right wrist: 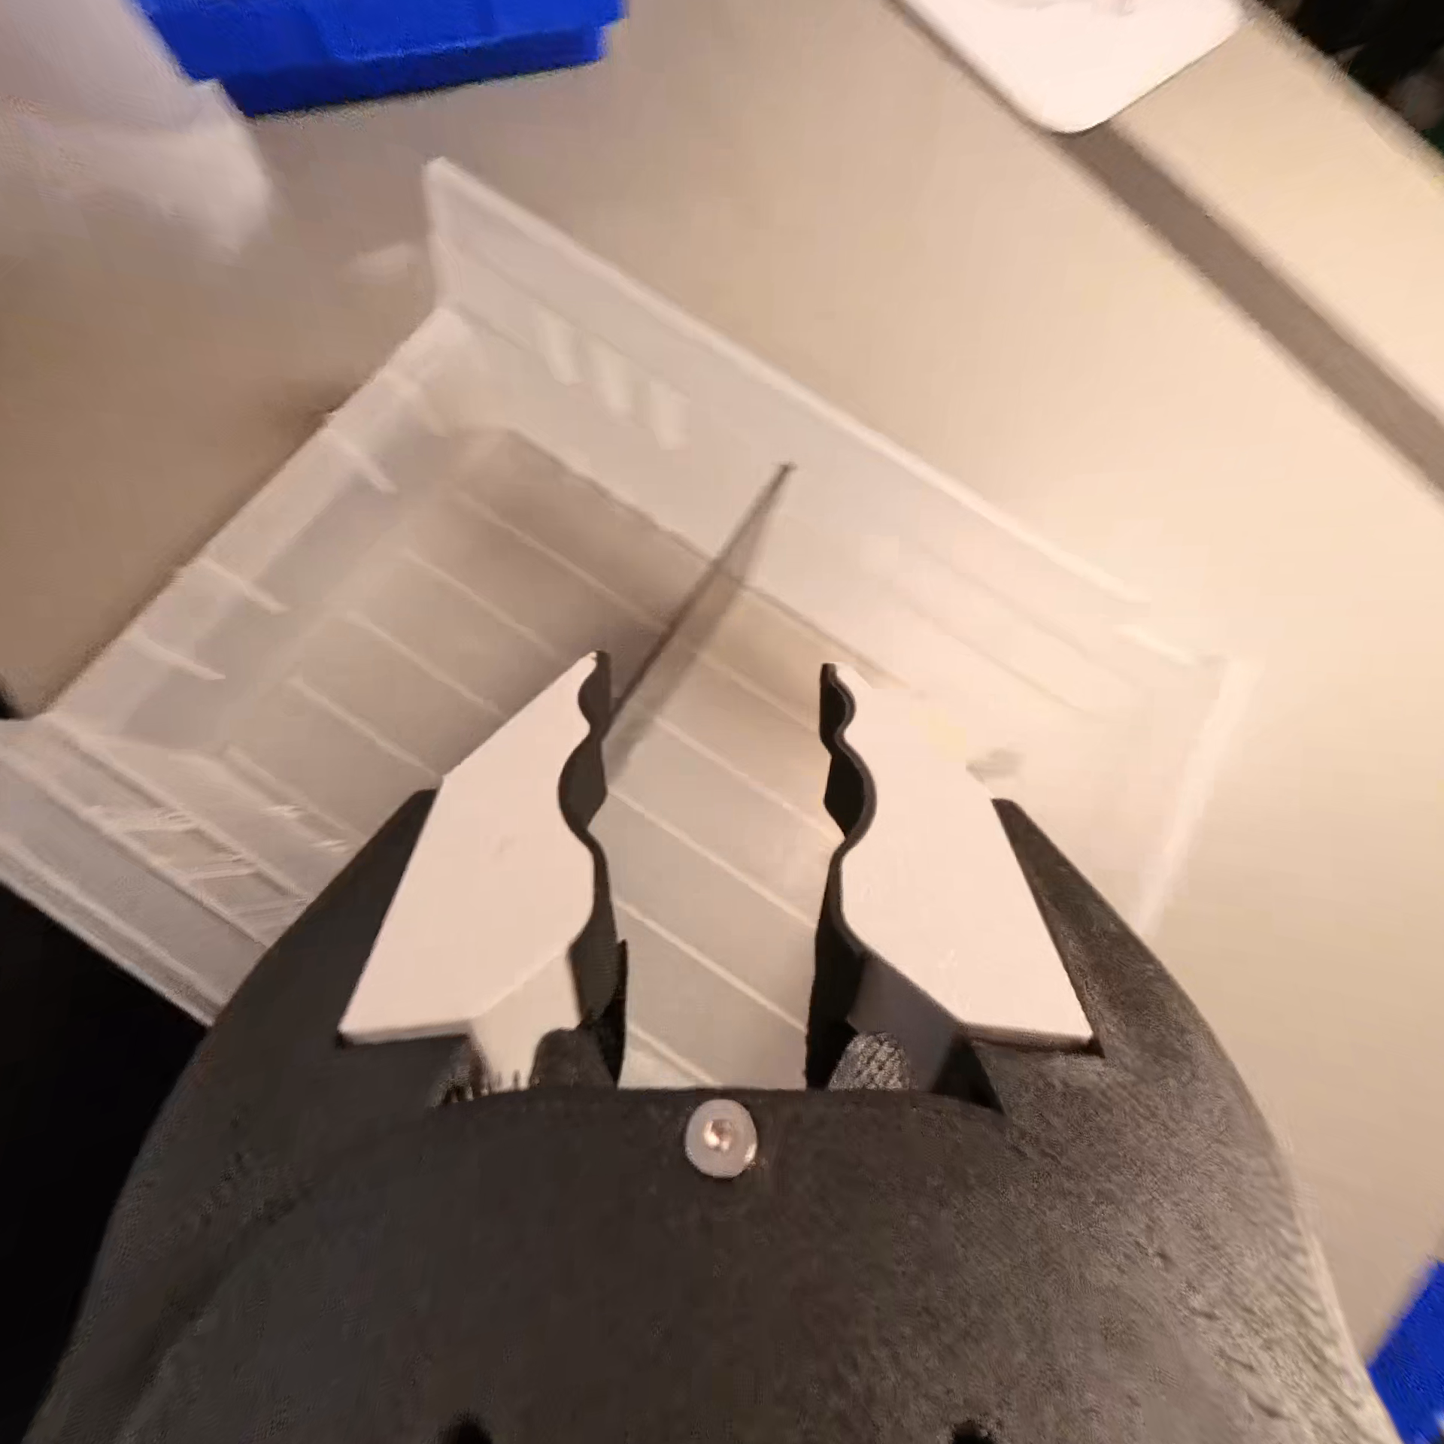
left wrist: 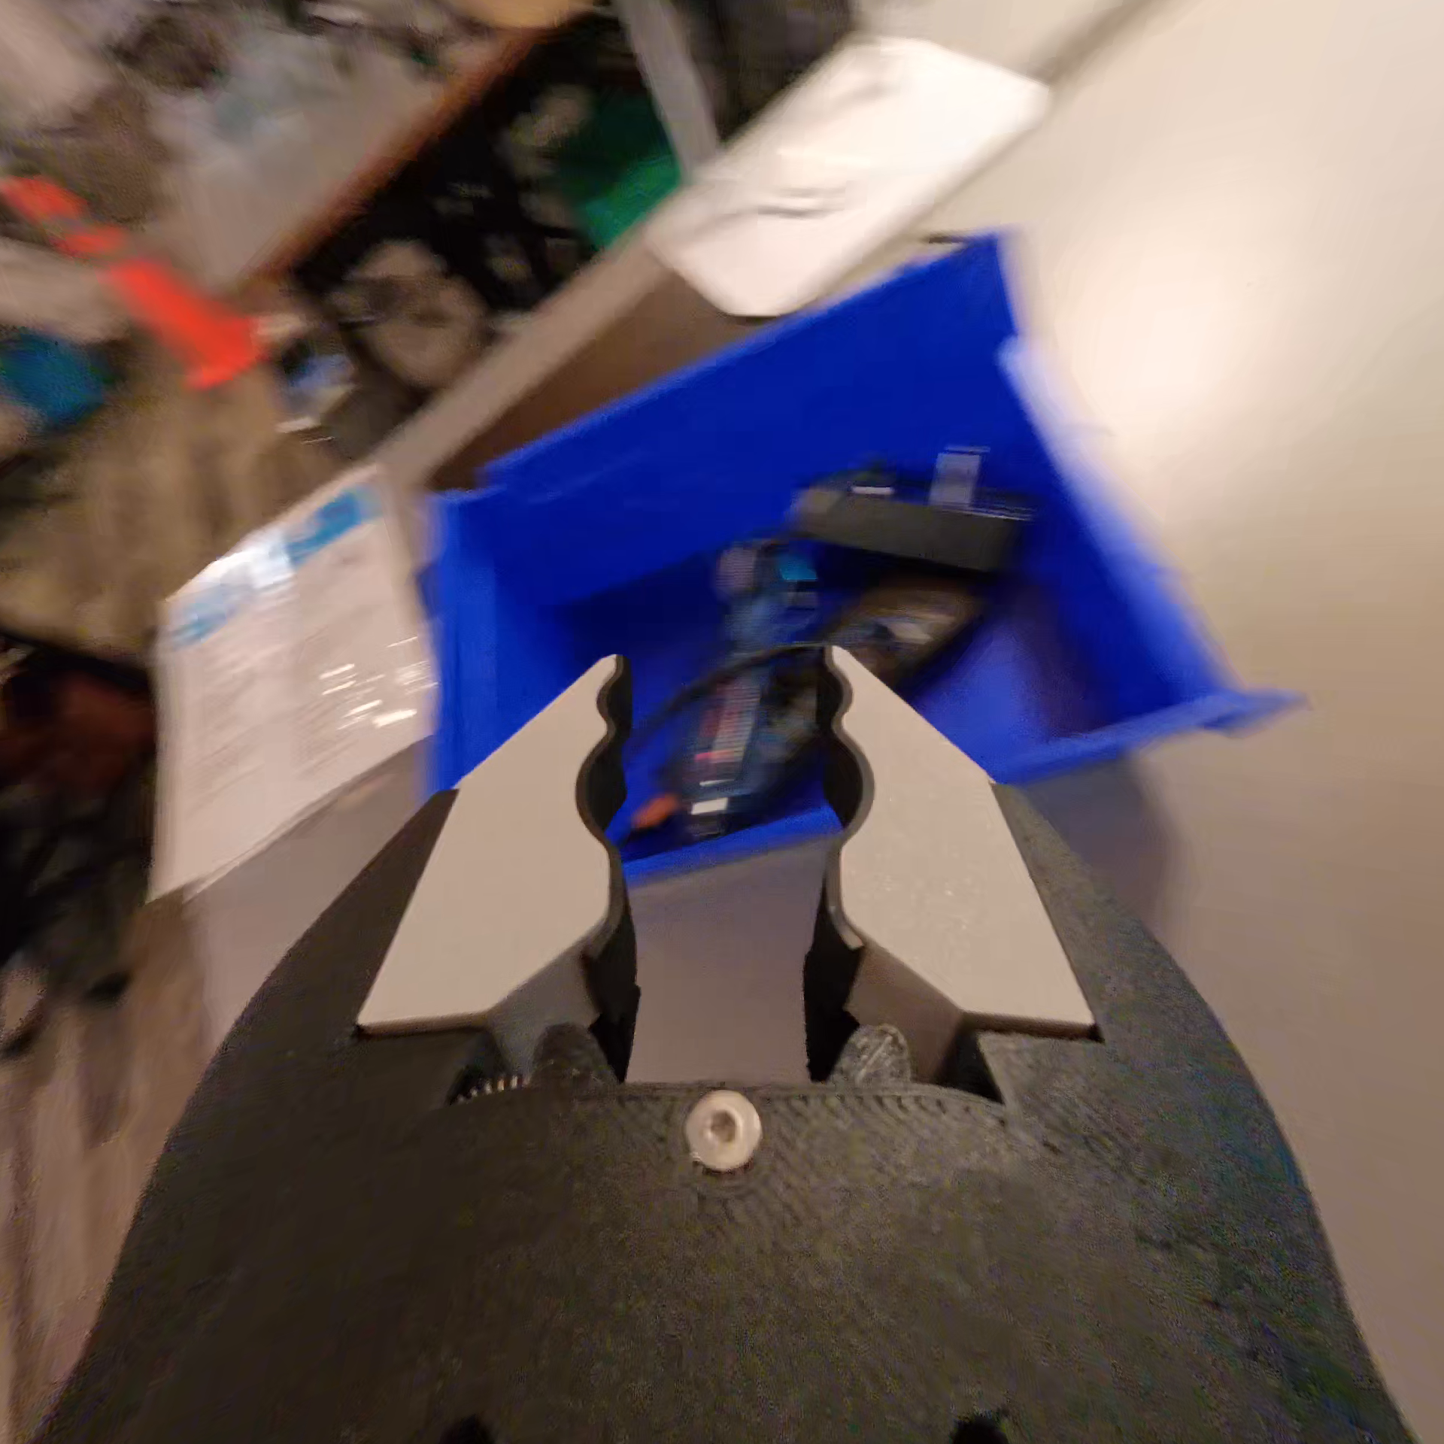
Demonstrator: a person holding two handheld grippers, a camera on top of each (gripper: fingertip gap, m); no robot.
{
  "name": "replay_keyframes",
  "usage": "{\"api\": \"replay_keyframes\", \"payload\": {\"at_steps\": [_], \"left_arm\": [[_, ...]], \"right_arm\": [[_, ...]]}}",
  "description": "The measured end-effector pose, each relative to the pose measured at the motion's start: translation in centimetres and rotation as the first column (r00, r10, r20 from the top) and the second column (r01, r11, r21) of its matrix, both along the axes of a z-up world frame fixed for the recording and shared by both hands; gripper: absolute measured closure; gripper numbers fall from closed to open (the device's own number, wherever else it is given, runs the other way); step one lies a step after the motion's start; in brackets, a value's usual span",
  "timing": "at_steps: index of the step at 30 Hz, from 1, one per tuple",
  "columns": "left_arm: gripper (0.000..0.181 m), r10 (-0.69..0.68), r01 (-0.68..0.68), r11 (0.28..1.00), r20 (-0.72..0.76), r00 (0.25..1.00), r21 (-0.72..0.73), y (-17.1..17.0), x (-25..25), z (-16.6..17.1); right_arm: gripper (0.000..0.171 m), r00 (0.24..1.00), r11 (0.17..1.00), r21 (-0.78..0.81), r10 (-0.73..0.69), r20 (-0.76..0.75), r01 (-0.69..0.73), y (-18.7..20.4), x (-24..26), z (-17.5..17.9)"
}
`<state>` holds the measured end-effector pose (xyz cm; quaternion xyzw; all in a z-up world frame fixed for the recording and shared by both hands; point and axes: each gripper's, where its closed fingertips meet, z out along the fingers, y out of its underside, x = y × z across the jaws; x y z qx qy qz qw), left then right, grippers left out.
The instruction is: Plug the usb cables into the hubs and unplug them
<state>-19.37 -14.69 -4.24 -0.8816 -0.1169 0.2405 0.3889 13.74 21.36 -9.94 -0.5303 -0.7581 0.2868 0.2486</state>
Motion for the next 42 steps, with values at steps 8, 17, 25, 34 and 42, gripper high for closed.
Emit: {"api": "replay_keyframes", "payload": {"at_steps": [8, 17, 25, 34, 42], "left_arm": [[0.174, -0.374, 0.396, 0.884, 0.134, 0.918, -0.248, 6.3, 9.5, -7.3], [0.169, -0.171, 0.246, 0.816, 0.188, 0.967, -0.523, -4.1, 5.4, -8.5], [0.130, -0.262, 0.314, 0.906, 0.205, 0.943, -0.285, 0.7, 12.6, -6.2], [0.151, -0.229, 0.225, 0.833, 0.056, 0.972, -0.505, 6.4, 10.3, -13.9], [0.148, -0.128, 0.216, 0.841, 0.206, 0.970, -0.496, -1.8, 10.8, -14.6]], "right_arm": [[0.156, 0.956, 0.968, 0.148, 0.163, 0.244, -0.203, -1.9, -0.1, -5.1], [0.157, 0.945, 0.917, 0.346, 0.087, 0.316, -0.200, 3.8, 1.6, -5.2], [0.126, 0.986, 0.977, 0.152, 0.140, 0.087, -0.152, -2.5, 0.4, -0.5], [0.135, 0.912, 0.920, 0.234, 0.225, 0.343, -0.315, -5.8, -0.2, -7.8], [0.138, 0.823, 0.807, 0.336, 0.293, 0.486, -0.485, -1.0, 7.1, -7.8]]}}
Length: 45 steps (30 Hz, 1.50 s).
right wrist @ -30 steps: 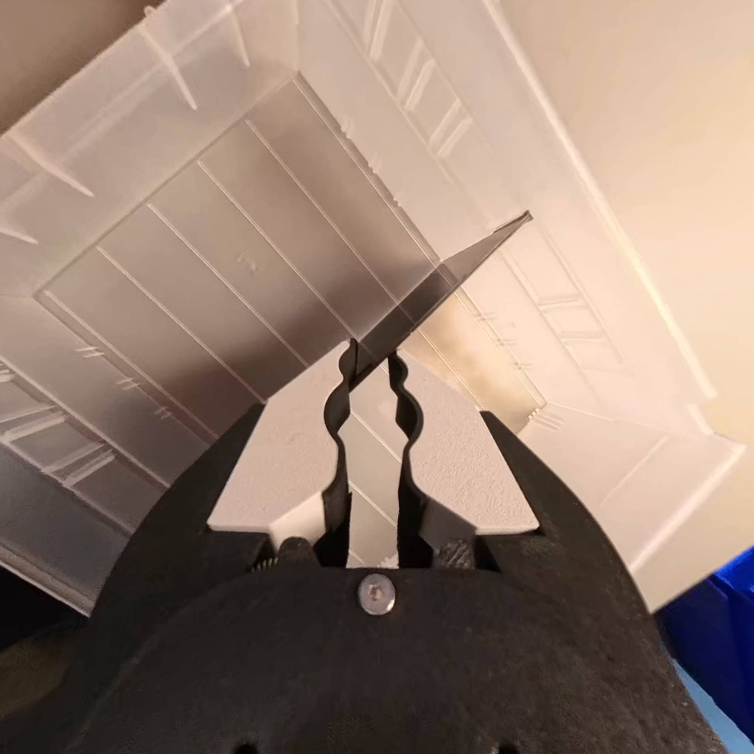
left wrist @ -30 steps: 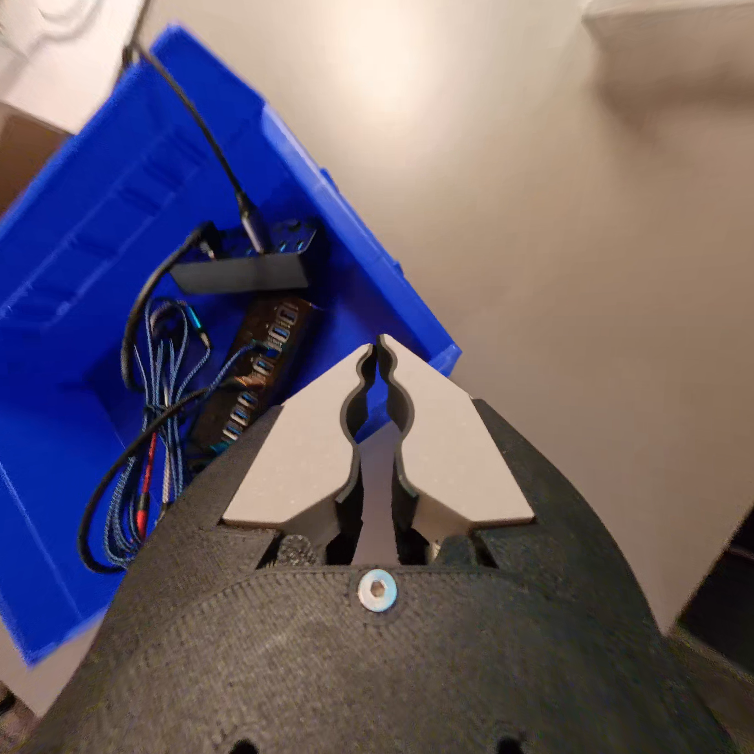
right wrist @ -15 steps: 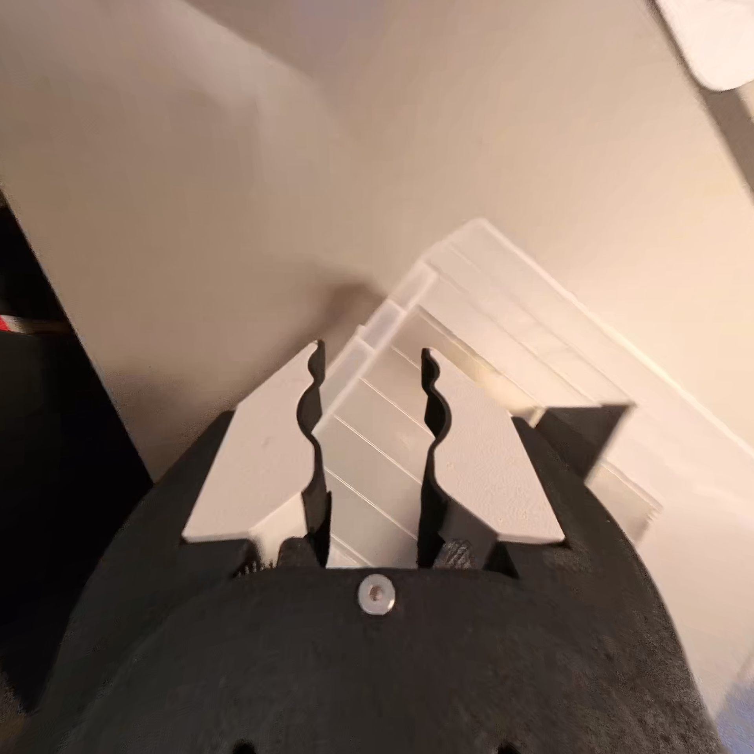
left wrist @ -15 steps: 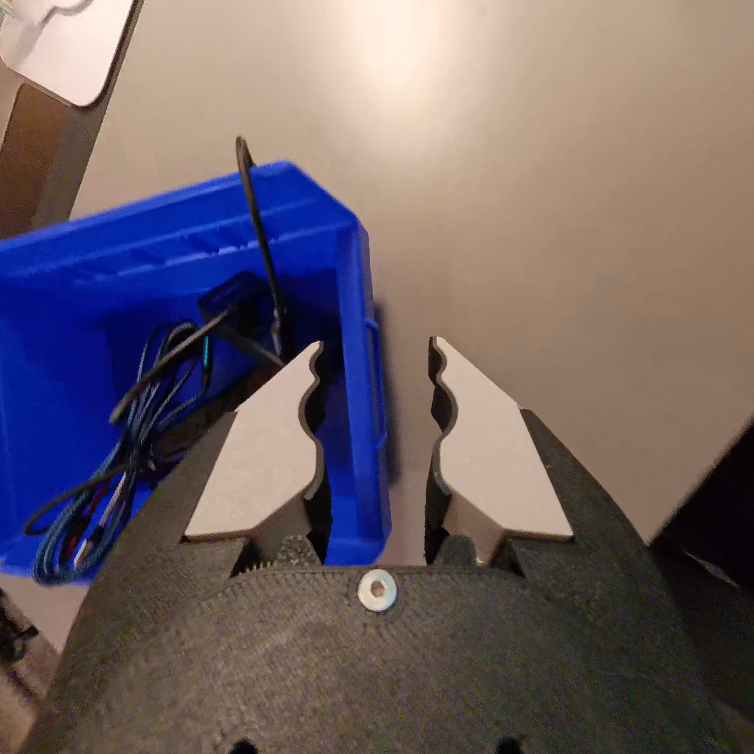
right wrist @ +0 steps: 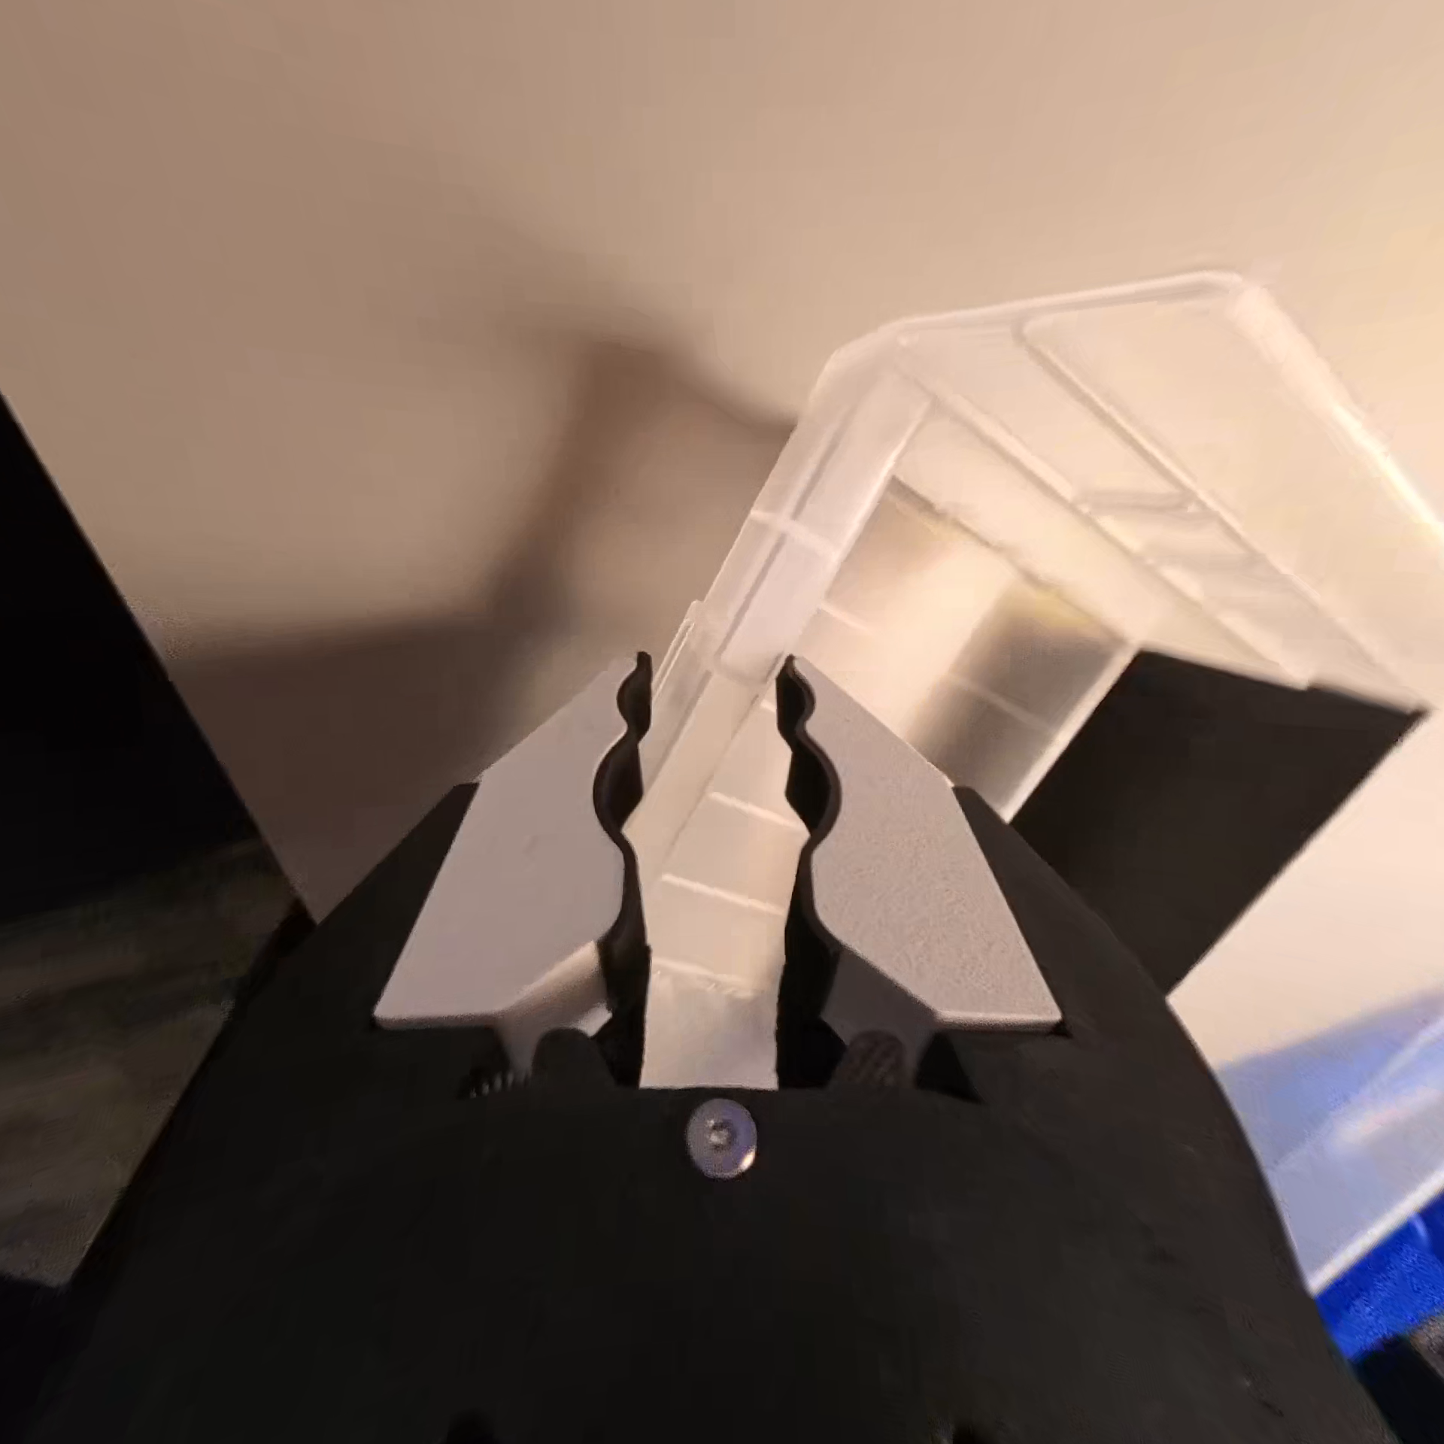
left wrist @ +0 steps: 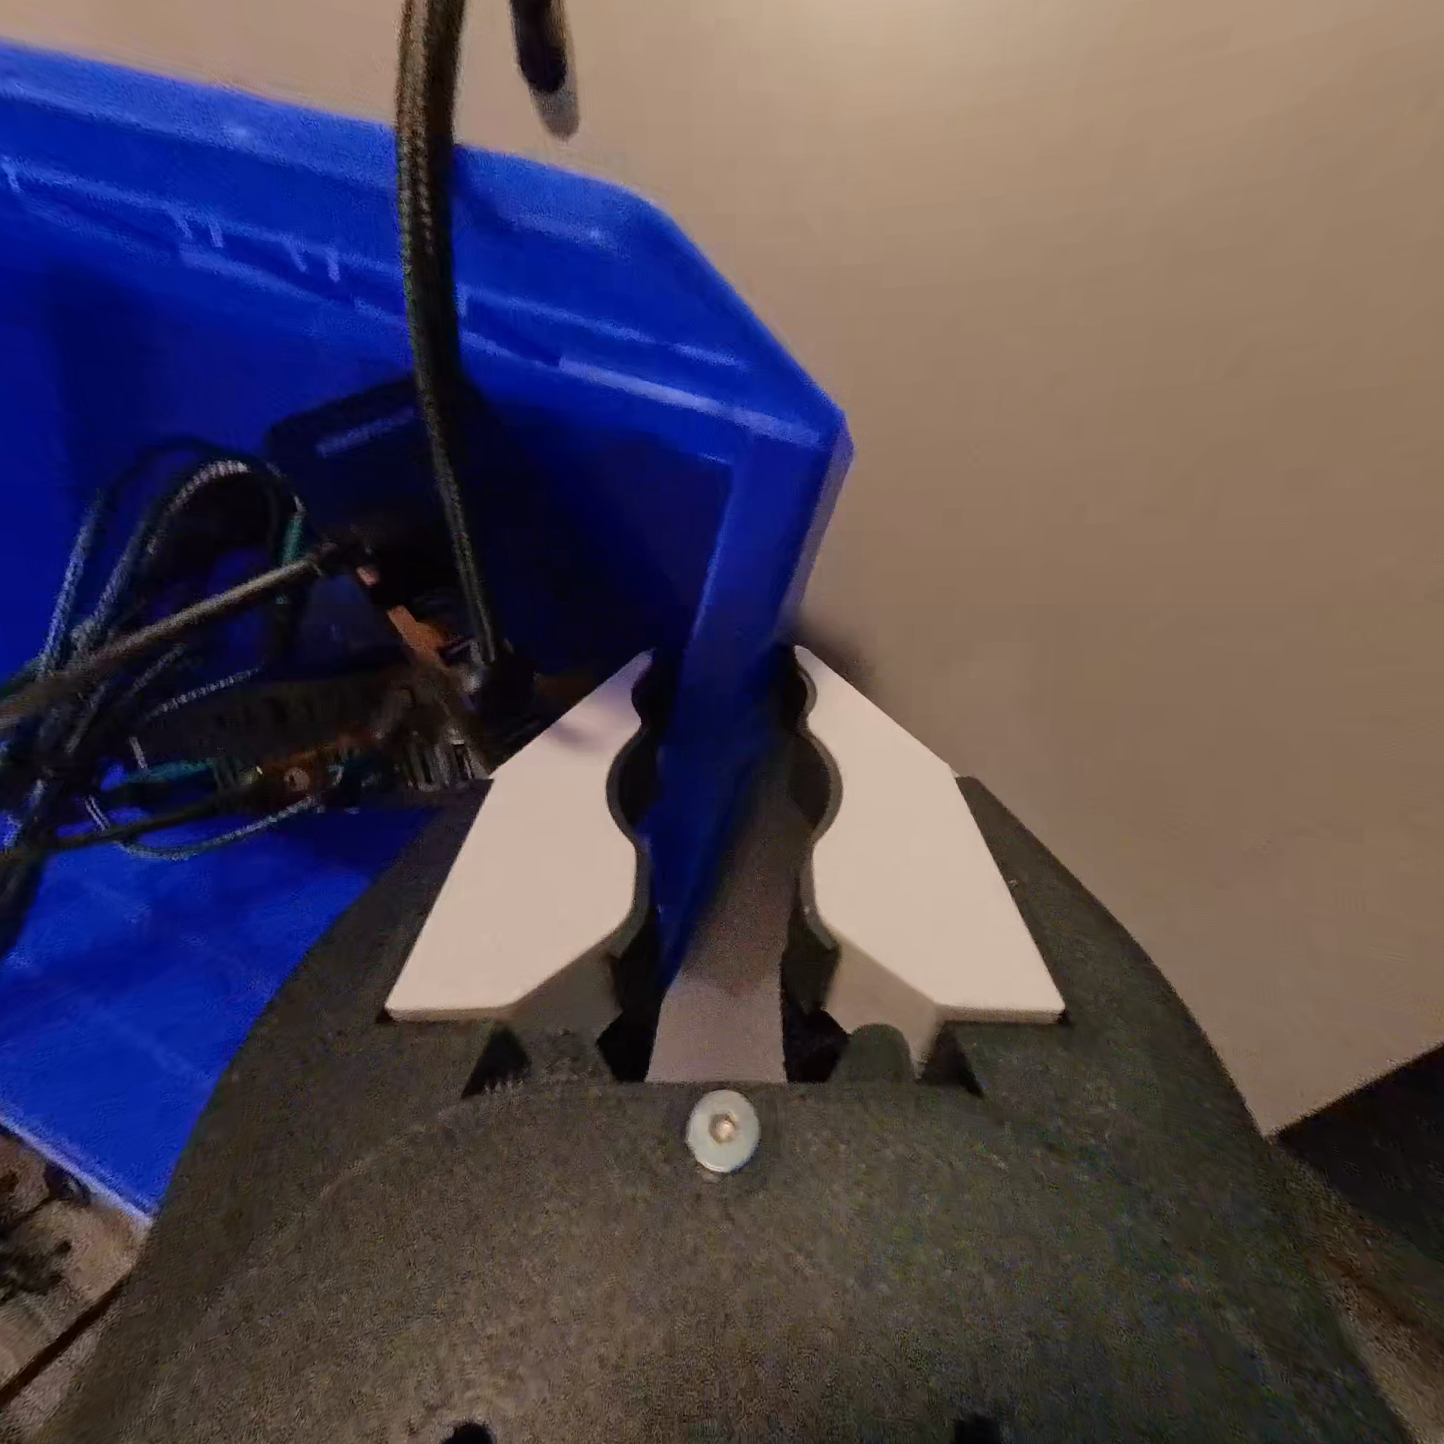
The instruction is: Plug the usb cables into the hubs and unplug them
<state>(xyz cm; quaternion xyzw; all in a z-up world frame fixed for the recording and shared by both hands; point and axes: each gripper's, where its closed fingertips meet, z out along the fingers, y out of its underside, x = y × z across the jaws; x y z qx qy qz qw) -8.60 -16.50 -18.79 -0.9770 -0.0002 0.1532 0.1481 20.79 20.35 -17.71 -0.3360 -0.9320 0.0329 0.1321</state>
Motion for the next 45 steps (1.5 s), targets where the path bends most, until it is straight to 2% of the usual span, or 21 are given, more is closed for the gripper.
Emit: {"api": "replay_keyframes", "payload": {"at_steps": [2, 4, 5, 7, 10, 12, 16, 18, 21, 24, 26, 30, 33, 36, 40, 43, 45], "left_arm": [[0.141, 0.066, -0.066, 0.997, 0.003, 0.998, -0.036, -3.0, 0.0, 0.0], [0.119, 0.152, -0.154, 0.987, 0.034, 0.988, 0.043, -4.2, 0.5, 0.3], [0.115, 0.186, -0.192, 0.974, 0.060, 0.981, 0.120, -4.1, 1.0, 0.7], [0.097, 0.252, -0.272, 0.923, 0.108, 0.962, 0.272, -3.6, 2.0, 1.5], [0.099, 0.354, -0.395, 0.775, 0.179, 0.918, 0.493, -1.6, 2.1, 2.9], [0.102, 0.402, -0.435, 0.697, 0.192, 0.896, 0.571, -0.2, 1.8, 3.3], [0.110, 0.511, -0.451, 0.686, 0.064, 0.857, 0.571, 0.8, 0.4, 2.6], [0.128, 0.541, -0.449, 0.655, 0.039, 0.840, 0.608, 0.9, 0.1, 3.1], [0.145, 0.565, -0.448, 0.616, 0.033, 0.825, 0.648, 0.8, -0.4, 3.7], [0.167, 0.584, -0.436, 0.568, 0.031, 0.811, 0.698, 0.7, -1.4, 4.5], [0.169, 0.571, -0.408, 0.555, 0.024, 0.820, 0.724, 0.9, -1.7, 4.7], [0.174, 0.648, -0.348, 0.568, -0.144, 0.748, 0.746, -1.2, -3.1, 5.0], [0.174, 0.682, -0.373, 0.499, -0.089, 0.726, 0.782, -3.5, -4.1, 5.3], [0.173, 0.705, -0.388, 0.496, -0.099, 0.702, 0.777, -5.8, -4.9, 5.3], [0.174, 0.716, -0.389, 0.522, -0.142, 0.684, 0.759, -8.6, -6.2, 5.2], [0.177, 0.672, -0.371, 0.556, -0.139, 0.728, 0.744, -9.4, -7.4, 5.2], [0.177, 0.676, -0.393, 0.574, -0.145, 0.722, 0.719, -10.7, -8.3, 5.1]], "right_arm": [[0.139, 0.997, 0.997, 0.032, -0.075, -0.037, 0.076, 1.7, 0.9, 0.6], [0.125, 0.968, 0.978, -0.078, -0.202, -0.148, 0.192, 1.6, 0.4, 1.8], [0.117, 0.934, 0.956, -0.160, -0.279, -0.221, 0.248, 1.3, -0.3, 2.6], [0.105, 0.819, 0.875, -0.334, -0.460, -0.342, 0.352, 0.9, -1.7, 4.1], [0.106, 0.564, 0.710, -0.560, -0.693, -0.449, 0.427, 1.3, -4.0, 5.8], [0.108, 0.448, 0.655, -0.593, -0.754, -0.480, 0.467, 1.9, -5.2, 5.5], [0.130, 0.293, 0.636, -0.504, -0.744, -0.600, 0.585, 4.3, -6.5, 4.8], [0.134, 0.255, 0.628, -0.503, -0.740, -0.622, 0.594, 4.8, -6.8, 4.8], [0.141, 0.217, 0.616, -0.504, -0.737, -0.640, 0.605, 5.7, -6.5, 4.9], [0.154, 0.170, 0.598, -0.488, -0.725, -0.667, 0.635, 7.2, -5.6, 5.2], [0.167, 0.133, 0.583, -0.473, -0.711, -0.691, 0.660, 8.7, -4.7, 5.4], [0.168, 0.114, 0.572, -0.504, -0.726, -0.678, 0.647, 10.3, -3.4, 5.4], [0.168, 0.122, 0.574, -0.498, -0.726, -0.677, 0.651, 11.1, -2.4, 5.4], [0.169, 0.129, 0.578, -0.475, -0.713, -0.689, 0.664, 11.9, -1.4, 5.4], [0.169, 0.134, 0.578, -0.458, -0.707, -0.694, 0.676, 13.0, -0.5, 5.4], [0.169, 0.136, 0.577, -0.481, -0.721, -0.679, 0.660, 13.7, -0.2, 5.4], [0.169, 0.142, 0.579, -0.489, -0.728, -0.671, 0.653, 13.9, 0.0, 5.4]]}}
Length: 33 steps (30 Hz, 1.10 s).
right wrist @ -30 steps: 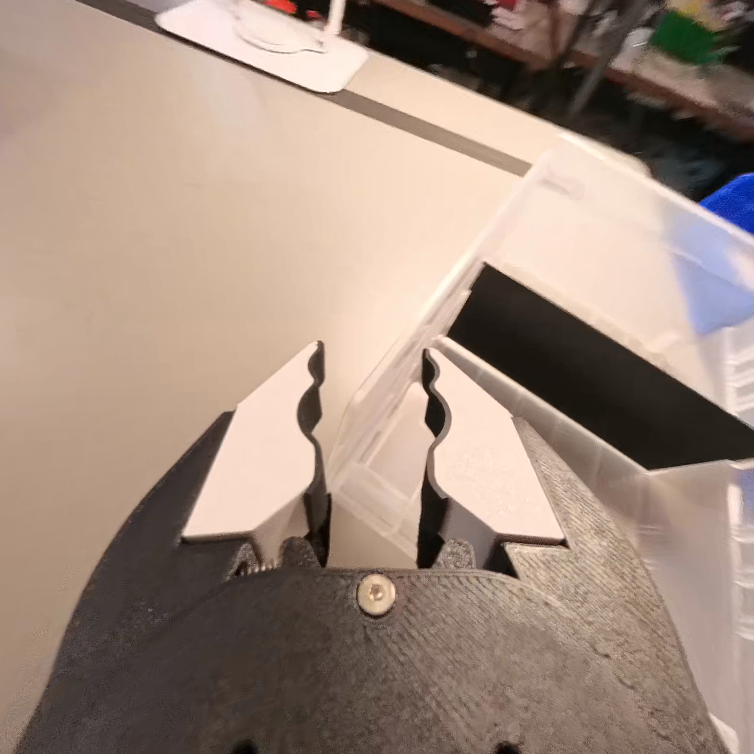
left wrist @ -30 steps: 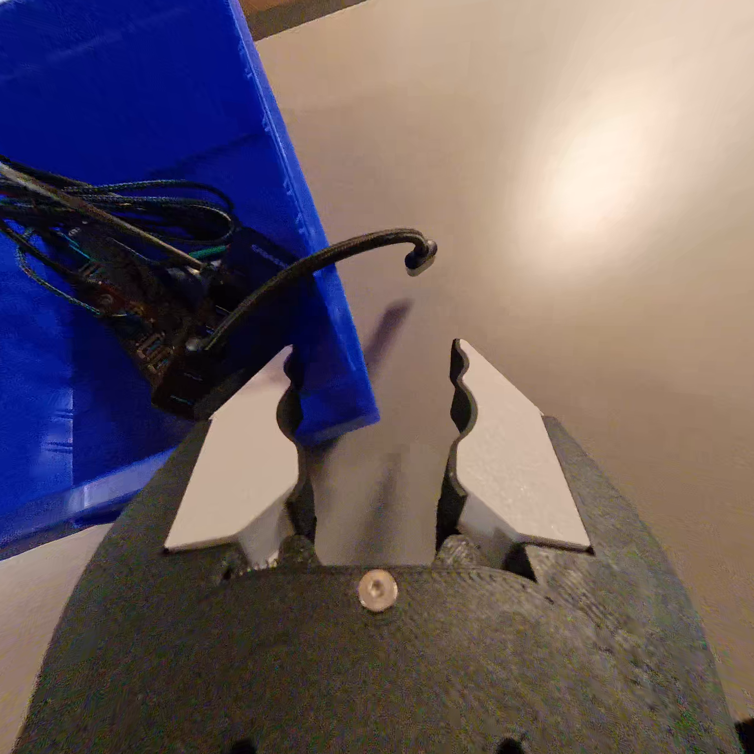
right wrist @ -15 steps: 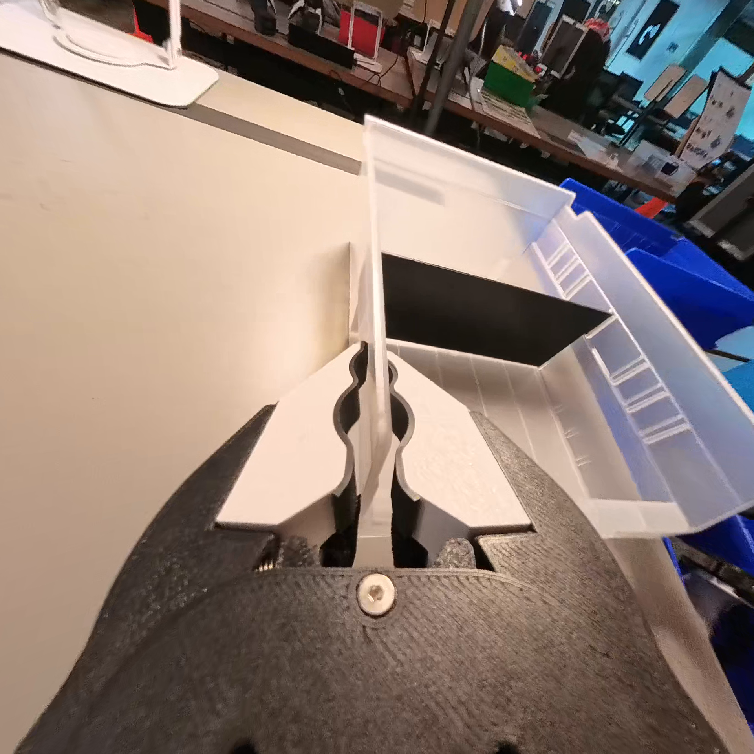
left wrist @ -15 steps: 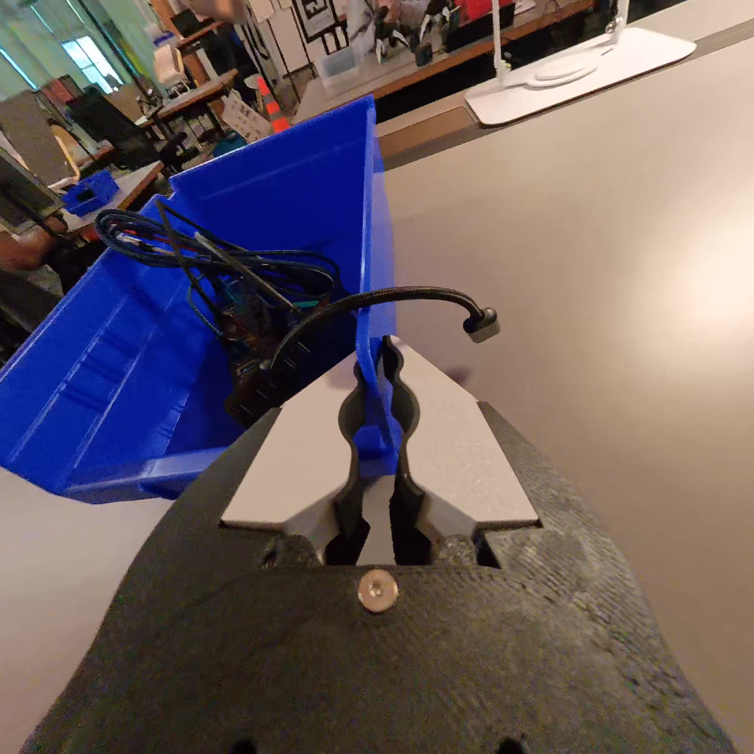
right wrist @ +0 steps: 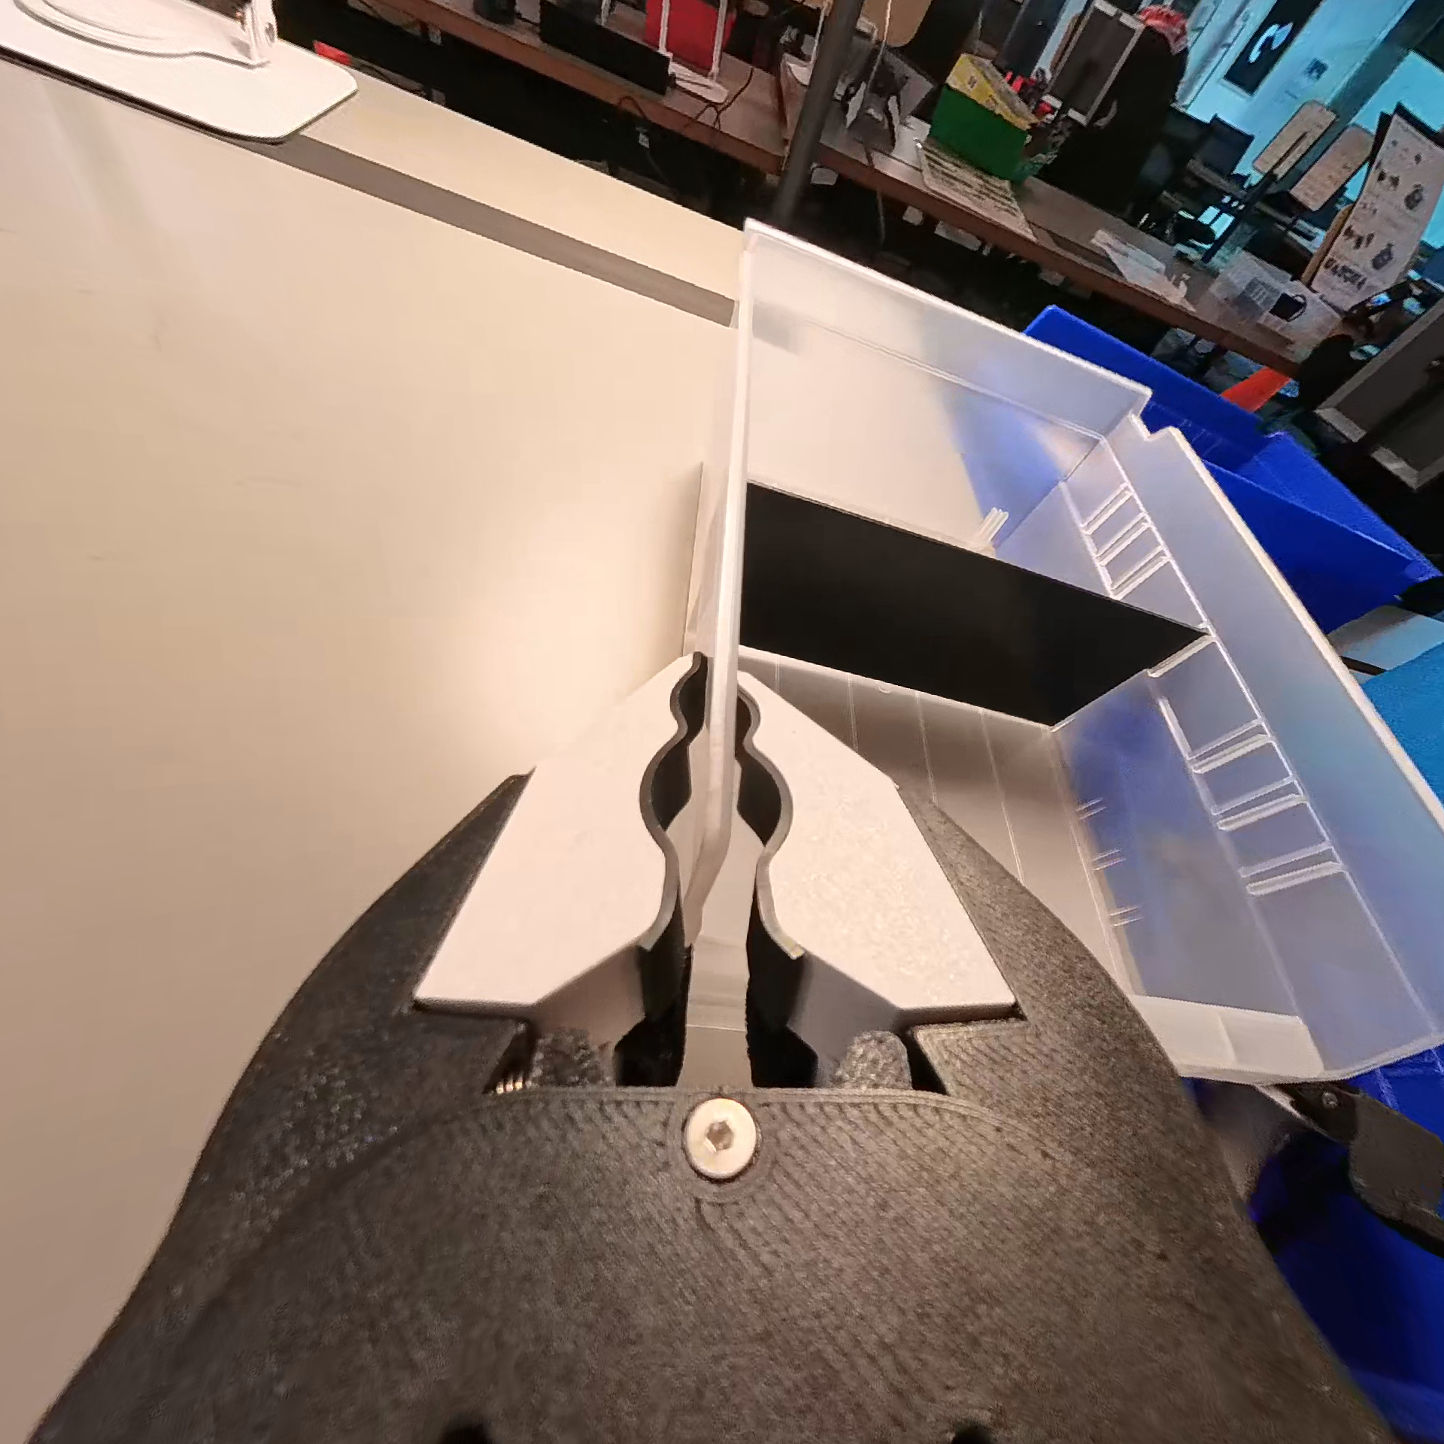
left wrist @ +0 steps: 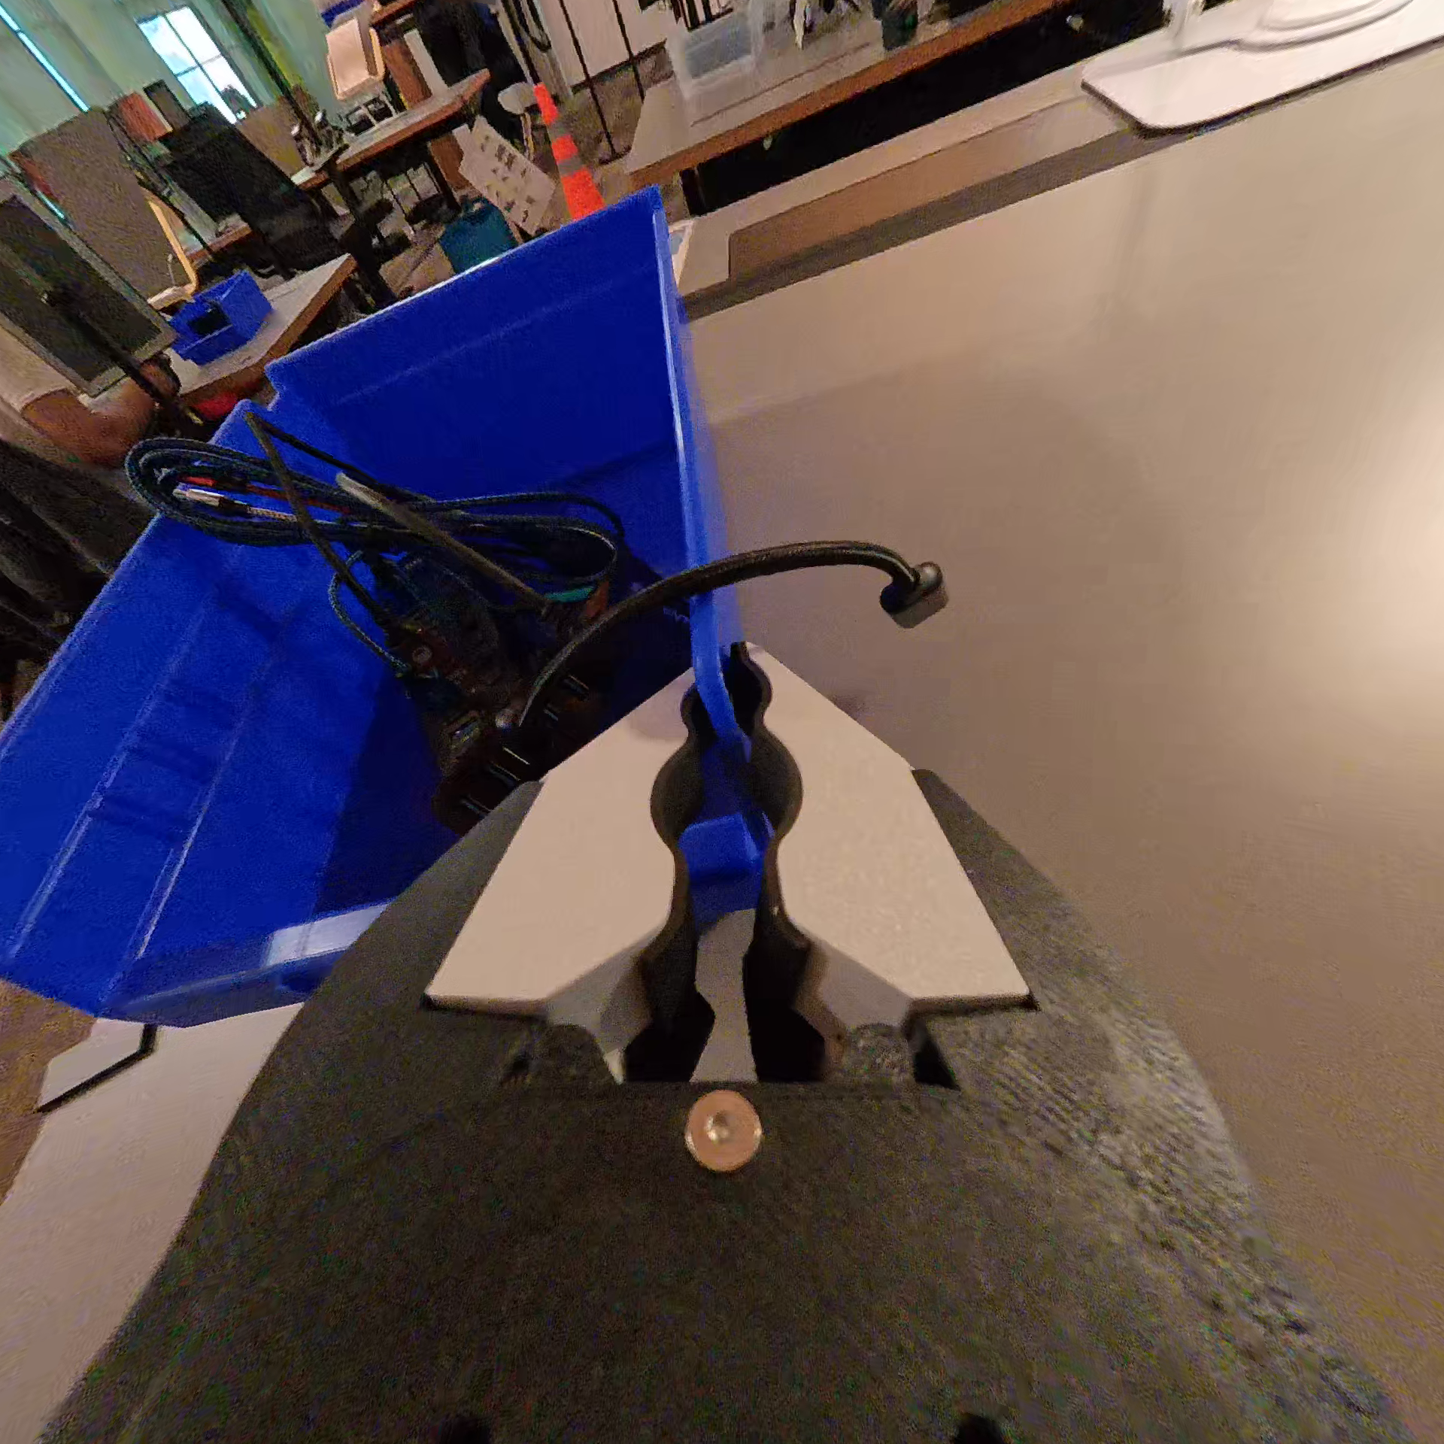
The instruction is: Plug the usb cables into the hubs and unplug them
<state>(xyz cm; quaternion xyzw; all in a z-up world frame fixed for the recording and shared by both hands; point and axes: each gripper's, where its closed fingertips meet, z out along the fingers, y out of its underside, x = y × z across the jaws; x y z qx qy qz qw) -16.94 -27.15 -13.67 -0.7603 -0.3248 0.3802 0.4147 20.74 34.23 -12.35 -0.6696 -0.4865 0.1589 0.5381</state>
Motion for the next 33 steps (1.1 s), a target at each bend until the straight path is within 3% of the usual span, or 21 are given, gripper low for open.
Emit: {"api": "replay_keyframes", "payload": {"at_steps": [11, 33], "left_arm": [[0.177, 0.004, -0.014, 0.994, 0.092, 0.996, 0.105, -4.7, -3.4, -0.1], [0.177, 0.026, -0.039, 0.989, 0.094, 0.995, 0.143, -6.1, -4.6, 0.1]], "right_arm": [[0.169, 0.999, 0.999, 0.006, 0.044, 0.008, -0.044, 0.4, 1.0, 0.0], [0.170, 0.993, 0.993, -0.011, 0.119, -0.001, -0.119, 1.2, 1.4, 0.0]]}}
